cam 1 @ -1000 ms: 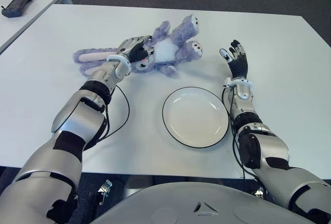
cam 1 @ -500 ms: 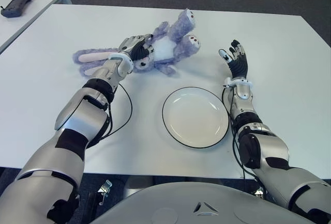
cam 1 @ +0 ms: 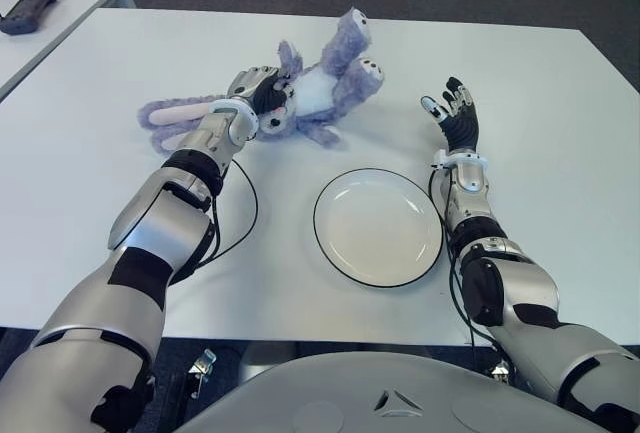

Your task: Put the doll into the plate.

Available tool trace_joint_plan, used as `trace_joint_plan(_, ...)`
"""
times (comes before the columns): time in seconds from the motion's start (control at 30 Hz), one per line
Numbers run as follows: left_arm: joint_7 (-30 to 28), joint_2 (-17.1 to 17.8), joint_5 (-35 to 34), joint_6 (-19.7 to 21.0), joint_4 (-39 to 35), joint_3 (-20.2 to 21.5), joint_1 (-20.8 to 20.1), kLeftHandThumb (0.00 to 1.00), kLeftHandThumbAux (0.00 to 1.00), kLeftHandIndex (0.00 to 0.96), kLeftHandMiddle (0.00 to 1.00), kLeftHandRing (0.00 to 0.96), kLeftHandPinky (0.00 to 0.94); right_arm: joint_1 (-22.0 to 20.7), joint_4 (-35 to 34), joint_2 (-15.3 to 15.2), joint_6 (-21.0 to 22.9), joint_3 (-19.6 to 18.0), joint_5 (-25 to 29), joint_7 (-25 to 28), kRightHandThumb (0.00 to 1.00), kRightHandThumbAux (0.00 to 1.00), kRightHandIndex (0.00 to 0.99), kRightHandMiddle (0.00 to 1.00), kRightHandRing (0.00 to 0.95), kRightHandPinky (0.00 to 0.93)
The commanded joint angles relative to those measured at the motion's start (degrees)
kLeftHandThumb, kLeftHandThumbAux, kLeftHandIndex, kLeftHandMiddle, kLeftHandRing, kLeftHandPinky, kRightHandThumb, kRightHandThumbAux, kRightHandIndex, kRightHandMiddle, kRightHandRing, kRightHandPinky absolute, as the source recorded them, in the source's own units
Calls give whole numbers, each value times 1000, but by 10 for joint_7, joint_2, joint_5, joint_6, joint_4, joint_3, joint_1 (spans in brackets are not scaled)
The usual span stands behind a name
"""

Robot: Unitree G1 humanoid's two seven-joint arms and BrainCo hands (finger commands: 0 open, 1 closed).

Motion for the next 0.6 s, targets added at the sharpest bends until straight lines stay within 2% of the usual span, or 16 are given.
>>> trace_joint_plan(0.03,-64,-22,13,61,65,-6,78,751,311,357,361,350,393,223,118,50,11,-13,17,3,0,686,93,67,44,32)
trace_joint_plan(0.2,-60,-24,12,70,67,-2,80,735,309,375,332,329,326,225,117,49,7,-12,16,5,0,699,100,67,45,34)
trace_joint_plan(0.6,-65,-26,22,78,70,-4,83,697,297,401,304,285,286,224,117,49,12,-16,20,7,0,712,110,68,44,40)
